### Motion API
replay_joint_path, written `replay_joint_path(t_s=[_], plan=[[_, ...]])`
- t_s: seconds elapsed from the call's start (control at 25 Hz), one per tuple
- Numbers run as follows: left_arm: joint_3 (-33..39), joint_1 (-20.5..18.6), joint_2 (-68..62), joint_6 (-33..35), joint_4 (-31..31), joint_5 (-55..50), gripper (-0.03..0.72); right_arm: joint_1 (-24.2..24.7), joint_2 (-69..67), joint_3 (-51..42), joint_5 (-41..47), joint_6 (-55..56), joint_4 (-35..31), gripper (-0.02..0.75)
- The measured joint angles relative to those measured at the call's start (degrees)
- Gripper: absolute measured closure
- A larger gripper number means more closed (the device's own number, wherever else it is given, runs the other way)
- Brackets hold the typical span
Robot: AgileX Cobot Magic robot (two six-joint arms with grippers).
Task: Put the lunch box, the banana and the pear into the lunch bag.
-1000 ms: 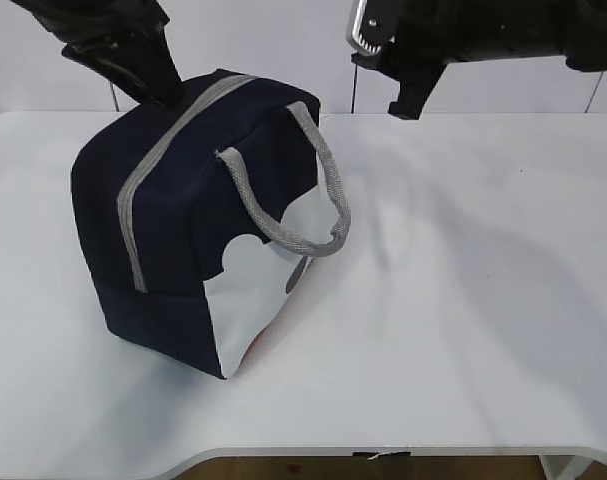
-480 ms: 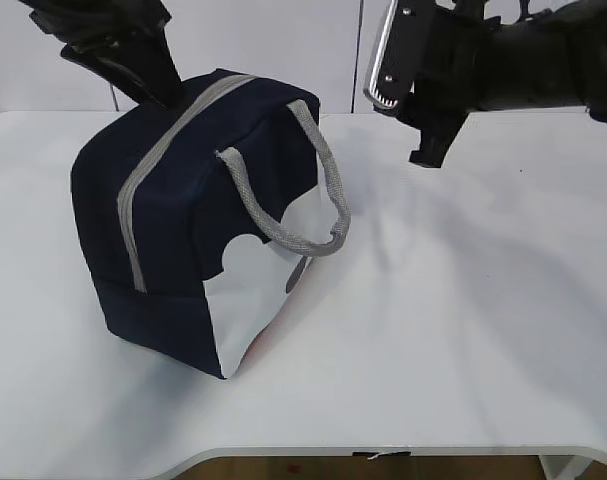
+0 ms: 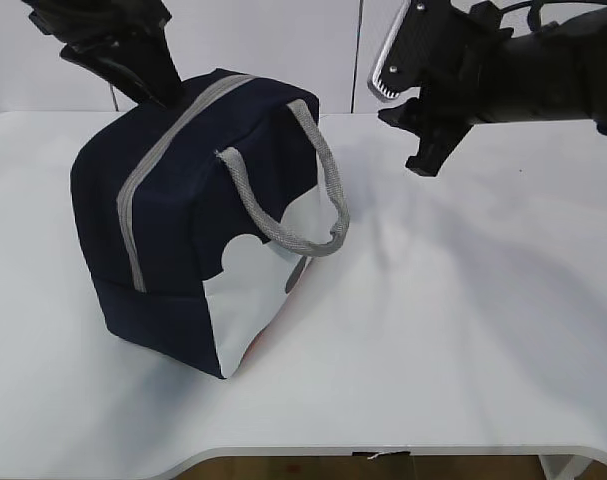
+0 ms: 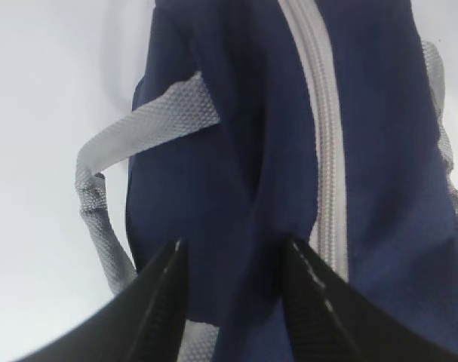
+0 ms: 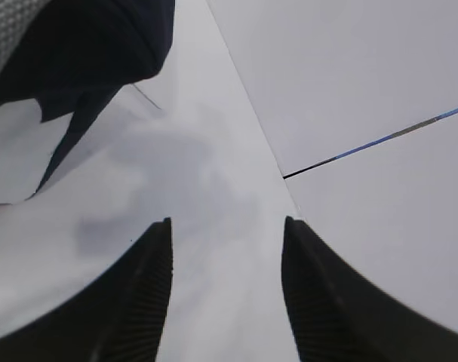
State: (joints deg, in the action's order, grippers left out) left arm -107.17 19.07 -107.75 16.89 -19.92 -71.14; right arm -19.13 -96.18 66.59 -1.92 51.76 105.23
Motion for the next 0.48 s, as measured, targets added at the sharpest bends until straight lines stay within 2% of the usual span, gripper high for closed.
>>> replay_joint_path(t_s=[0.08,0.36,0.48], plan=[[0.00,0.00,0.00,0.00,0.00,0.00,0.377,0.00,0.00,0.00,0.12,-3.33,0.00,0.351],[0.00,0.00,0.00,0.00,0.00,0.00,0.377,0.00,0.00,0.00,0.16,-26.34,0.00,0.351],[0.00,0.00,0.00,0.00,0.00,0.00,0.377,0.00,0.00,0.00,0.16,-30.62,0.00,0.351]])
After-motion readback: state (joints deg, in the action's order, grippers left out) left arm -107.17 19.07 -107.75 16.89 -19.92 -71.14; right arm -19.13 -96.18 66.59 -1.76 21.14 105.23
